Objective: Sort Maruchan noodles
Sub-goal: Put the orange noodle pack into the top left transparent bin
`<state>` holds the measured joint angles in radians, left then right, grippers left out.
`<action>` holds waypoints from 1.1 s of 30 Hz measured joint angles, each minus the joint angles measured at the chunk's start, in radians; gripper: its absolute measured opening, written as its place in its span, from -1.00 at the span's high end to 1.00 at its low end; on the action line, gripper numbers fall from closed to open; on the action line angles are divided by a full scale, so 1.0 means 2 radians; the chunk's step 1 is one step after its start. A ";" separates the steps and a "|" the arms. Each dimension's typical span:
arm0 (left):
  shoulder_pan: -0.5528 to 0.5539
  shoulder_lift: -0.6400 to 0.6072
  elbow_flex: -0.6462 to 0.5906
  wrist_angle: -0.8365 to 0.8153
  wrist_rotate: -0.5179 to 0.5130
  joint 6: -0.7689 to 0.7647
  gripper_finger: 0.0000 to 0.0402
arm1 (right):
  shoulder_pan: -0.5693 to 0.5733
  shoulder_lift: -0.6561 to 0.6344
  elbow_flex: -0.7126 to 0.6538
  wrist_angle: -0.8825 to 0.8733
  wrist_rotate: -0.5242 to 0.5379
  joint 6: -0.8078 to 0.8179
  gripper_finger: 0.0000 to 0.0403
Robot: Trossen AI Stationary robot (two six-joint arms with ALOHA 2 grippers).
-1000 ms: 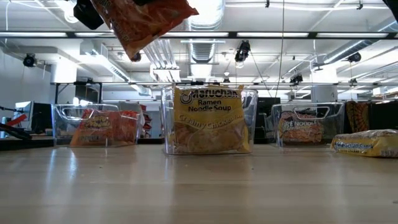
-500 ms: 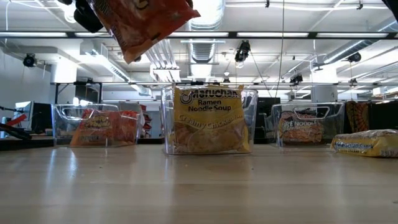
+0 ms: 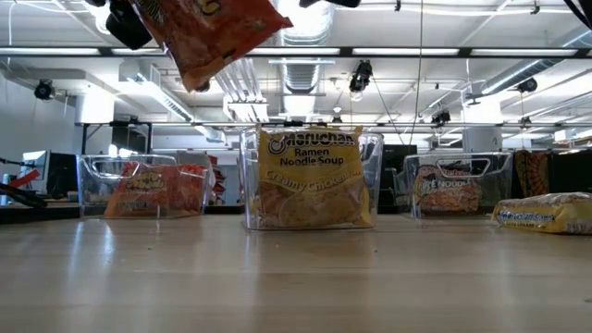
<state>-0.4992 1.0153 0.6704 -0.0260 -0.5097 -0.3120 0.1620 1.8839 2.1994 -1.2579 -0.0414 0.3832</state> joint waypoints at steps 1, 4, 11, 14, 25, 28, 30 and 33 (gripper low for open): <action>0.000 -0.006 0.000 -0.002 -0.002 0.000 0.32 | 0.005 0.000 -0.001 -0.001 0.005 0.008 0.05; 0.000 -0.031 -0.004 -0.026 -0.008 -0.009 0.32 | 0.028 0.000 -0.009 0.001 0.024 0.018 0.08; -0.009 -0.109 -0.064 -0.015 -0.051 -0.043 0.32 | 0.094 -0.002 -0.058 0.003 0.176 0.059 0.09; -0.009 -0.129 -0.088 0.032 -0.057 -0.017 0.32 | 0.097 -0.002 -0.085 0.031 0.238 0.074 0.09; -0.009 -0.145 -0.095 0.065 -0.075 0.074 0.32 | 0.032 -0.003 -0.217 0.229 0.152 0.047 0.09; -0.009 -0.156 -0.094 0.058 -0.092 0.081 0.32 | 0.015 -0.007 -0.240 0.245 0.133 0.034 0.09; -0.009 -0.165 -0.095 0.038 -0.105 0.077 0.32 | 0.003 -0.013 -0.253 0.247 0.129 0.020 0.09; -0.009 -0.178 -0.095 0.013 -0.132 0.067 0.32 | -0.018 -0.021 -0.274 0.273 0.113 -0.011 0.09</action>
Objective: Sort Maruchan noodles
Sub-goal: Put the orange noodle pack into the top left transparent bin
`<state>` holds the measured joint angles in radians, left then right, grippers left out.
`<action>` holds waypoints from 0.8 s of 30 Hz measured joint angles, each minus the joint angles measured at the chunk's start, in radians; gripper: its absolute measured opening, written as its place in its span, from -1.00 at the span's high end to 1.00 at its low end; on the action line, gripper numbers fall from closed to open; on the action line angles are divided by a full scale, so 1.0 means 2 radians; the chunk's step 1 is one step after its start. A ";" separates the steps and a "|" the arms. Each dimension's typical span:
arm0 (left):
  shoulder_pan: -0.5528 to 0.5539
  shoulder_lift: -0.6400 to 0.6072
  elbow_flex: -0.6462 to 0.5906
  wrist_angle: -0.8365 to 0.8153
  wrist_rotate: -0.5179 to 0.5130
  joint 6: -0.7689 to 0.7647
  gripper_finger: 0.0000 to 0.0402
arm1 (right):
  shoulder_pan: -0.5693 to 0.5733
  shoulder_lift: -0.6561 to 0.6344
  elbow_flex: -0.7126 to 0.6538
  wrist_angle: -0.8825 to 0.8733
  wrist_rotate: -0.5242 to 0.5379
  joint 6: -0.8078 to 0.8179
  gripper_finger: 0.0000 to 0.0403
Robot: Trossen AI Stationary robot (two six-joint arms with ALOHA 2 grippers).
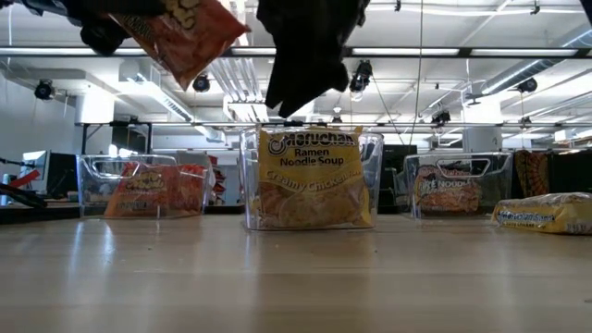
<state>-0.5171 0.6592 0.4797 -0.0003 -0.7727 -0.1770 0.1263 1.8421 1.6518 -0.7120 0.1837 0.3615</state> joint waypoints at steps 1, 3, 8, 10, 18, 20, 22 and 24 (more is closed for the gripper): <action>0.000 -0.004 0.000 -0.004 -0.013 -0.001 0.32 | -0.009 -0.004 -0.008 0.015 -0.010 -0.014 0.09; 0.000 -0.013 0.000 -0.012 -0.044 0.000 0.32 | -0.028 -0.013 -0.026 0.061 -0.036 -0.039 0.09; 0.024 -0.027 0.000 -0.012 -0.092 0.015 0.32 | -0.084 -0.022 -0.067 0.195 -0.123 -0.067 0.09; 0.046 -0.029 -0.001 -0.011 -0.088 0.017 0.32 | -0.106 -0.021 -0.083 0.265 -0.175 -0.062 0.09; 0.159 -0.036 -0.003 -0.011 0.024 0.031 0.32 | -0.155 -0.016 -0.139 0.447 -0.223 -0.032 0.09; 0.189 -0.036 -0.003 -0.006 0.061 0.034 0.32 | -0.160 -0.016 -0.144 0.457 -0.222 -0.033 0.09; 0.219 -0.036 -0.003 -0.002 0.102 0.035 0.32 | -0.160 -0.016 -0.148 0.460 -0.223 -0.037 0.09; 0.249 -0.036 -0.003 0.001 0.141 0.042 0.32 | -0.160 -0.016 -0.154 0.462 -0.224 -0.047 0.09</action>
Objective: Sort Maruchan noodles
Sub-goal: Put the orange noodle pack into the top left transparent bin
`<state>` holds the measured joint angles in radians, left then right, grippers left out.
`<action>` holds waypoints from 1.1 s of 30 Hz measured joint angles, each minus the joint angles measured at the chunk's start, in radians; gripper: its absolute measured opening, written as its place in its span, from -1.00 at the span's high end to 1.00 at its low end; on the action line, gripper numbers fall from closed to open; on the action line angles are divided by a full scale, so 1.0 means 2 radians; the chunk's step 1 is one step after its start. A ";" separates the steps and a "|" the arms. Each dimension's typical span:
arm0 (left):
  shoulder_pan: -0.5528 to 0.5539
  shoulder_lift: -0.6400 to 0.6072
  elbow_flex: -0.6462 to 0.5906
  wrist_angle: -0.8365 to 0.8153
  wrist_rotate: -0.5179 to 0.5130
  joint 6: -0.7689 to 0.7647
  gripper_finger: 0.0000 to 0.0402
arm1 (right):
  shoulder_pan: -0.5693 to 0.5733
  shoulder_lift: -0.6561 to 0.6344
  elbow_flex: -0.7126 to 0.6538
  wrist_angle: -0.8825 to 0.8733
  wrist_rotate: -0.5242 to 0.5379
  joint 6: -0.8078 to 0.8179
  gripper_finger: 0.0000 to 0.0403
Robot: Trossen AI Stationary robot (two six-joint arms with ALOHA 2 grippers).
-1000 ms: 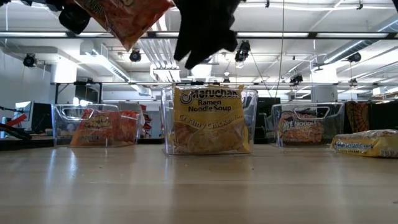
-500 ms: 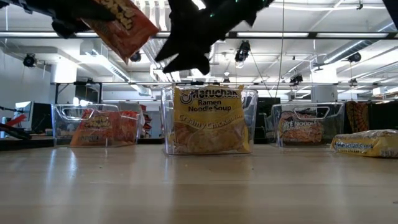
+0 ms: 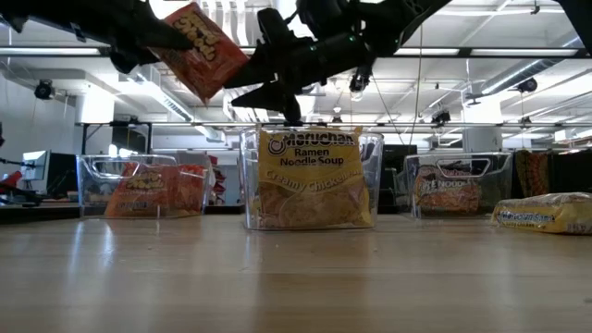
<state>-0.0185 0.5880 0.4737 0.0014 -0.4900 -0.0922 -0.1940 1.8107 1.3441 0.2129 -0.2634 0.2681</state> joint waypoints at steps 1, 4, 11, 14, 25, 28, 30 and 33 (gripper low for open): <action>0.015 0.000 -0.001 0.003 0.021 0.006 0.32 | 0.000 0.000 -0.003 0.003 0.000 -0.005 0.09; 0.060 -0.002 -0.001 0.016 0.074 0.021 0.32 | -0.006 0.000 -0.012 0.007 0.000 -0.016 0.09; 0.142 0.022 -0.003 0.060 0.184 0.041 0.32 | -0.043 0.000 -0.041 0.081 -0.001 -0.029 0.09; 0.164 0.037 -0.003 0.076 0.214 0.044 0.32 | -0.064 0.000 -0.055 0.142 -0.007 0.015 0.09; 0.214 0.048 0.003 0.159 0.222 0.136 0.32 | -0.069 0.001 -0.055 0.193 -0.029 0.085 0.09; 0.238 0.053 0.018 0.160 0.228 0.149 0.32 | -0.069 0.001 -0.043 0.223 -0.029 0.096 0.09; 0.253 0.057 0.028 0.161 0.235 0.154 0.32 | -0.069 0.001 -0.032 0.228 -0.029 0.096 0.08; 0.268 0.069 0.042 0.161 0.237 0.187 0.32 | -0.070 0.001 -0.014 0.225 -0.027 0.095 0.04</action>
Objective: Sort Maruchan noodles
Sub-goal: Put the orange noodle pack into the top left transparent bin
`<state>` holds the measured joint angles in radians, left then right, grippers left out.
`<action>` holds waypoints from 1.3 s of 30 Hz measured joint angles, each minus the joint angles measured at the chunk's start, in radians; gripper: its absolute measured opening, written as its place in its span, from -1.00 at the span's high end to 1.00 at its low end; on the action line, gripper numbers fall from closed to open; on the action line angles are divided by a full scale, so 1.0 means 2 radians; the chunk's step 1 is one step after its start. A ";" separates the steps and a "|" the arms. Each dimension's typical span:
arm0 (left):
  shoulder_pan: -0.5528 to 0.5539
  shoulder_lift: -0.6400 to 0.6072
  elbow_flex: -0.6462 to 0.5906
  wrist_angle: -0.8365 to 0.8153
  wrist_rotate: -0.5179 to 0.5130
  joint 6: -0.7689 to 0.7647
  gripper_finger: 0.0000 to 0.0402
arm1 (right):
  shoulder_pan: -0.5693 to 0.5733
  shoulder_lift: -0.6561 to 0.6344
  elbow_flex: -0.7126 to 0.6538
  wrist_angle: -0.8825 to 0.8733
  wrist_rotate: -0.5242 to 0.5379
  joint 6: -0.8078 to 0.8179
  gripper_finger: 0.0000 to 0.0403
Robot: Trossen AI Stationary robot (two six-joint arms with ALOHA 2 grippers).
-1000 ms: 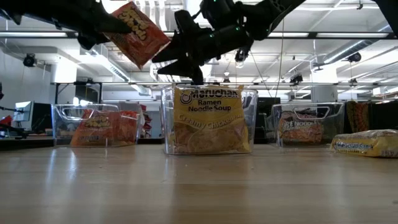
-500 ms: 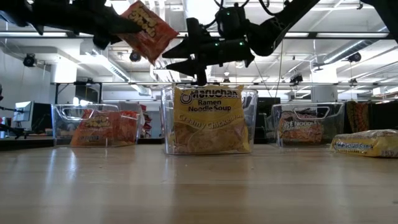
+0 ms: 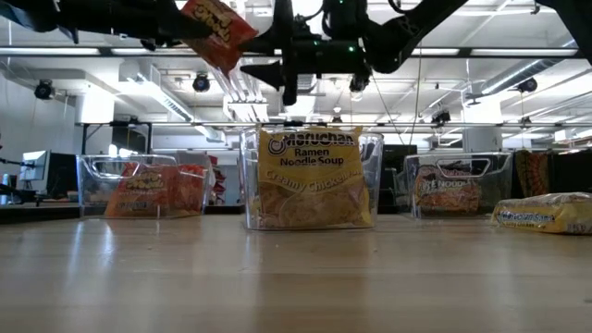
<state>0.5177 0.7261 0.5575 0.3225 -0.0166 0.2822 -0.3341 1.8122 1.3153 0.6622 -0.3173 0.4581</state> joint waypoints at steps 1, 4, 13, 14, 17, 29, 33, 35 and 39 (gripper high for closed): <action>0.005 0.005 0.003 0.000 -0.002 0.011 0.32 | 0.000 0.000 0.005 0.000 0.005 -0.002 0.02; 0.022 0.022 0.013 -0.006 -0.042 0.023 0.32 | 0.000 0.000 0.020 -0.008 0.034 -0.010 0.02; 0.059 0.013 0.038 -0.029 0.113 -0.186 0.32 | 0.003 0.000 0.042 -0.033 0.014 0.079 0.07; 0.059 0.003 0.039 -0.029 0.125 -0.201 0.32 | 0.003 0.000 0.043 -0.032 -0.008 0.096 0.07; 0.059 -0.038 0.033 -0.040 0.132 -0.232 0.32 | 0.006 -0.001 0.043 -0.023 -0.066 0.123 0.07; 0.059 -0.166 -0.060 0.017 0.090 -0.360 0.32 | 0.017 -0.004 0.043 -0.019 -0.023 0.076 -0.02; 0.059 -0.158 -0.064 0.015 0.091 -0.367 0.32 | 0.015 -0.004 0.043 -0.019 -0.024 0.076 -0.02; 0.059 -0.149 -0.061 0.016 0.091 -0.373 0.32 | 0.015 -0.004 0.044 -0.019 -0.024 0.076 -0.02; 0.055 -0.125 -0.057 0.021 0.098 -0.401 0.32 | 0.013 -0.004 0.053 -0.018 -0.018 0.067 -0.02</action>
<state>0.6272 0.4758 0.4426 0.3642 0.1802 -0.5201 -0.3080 1.8034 1.4219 0.6265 -0.3539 0.5923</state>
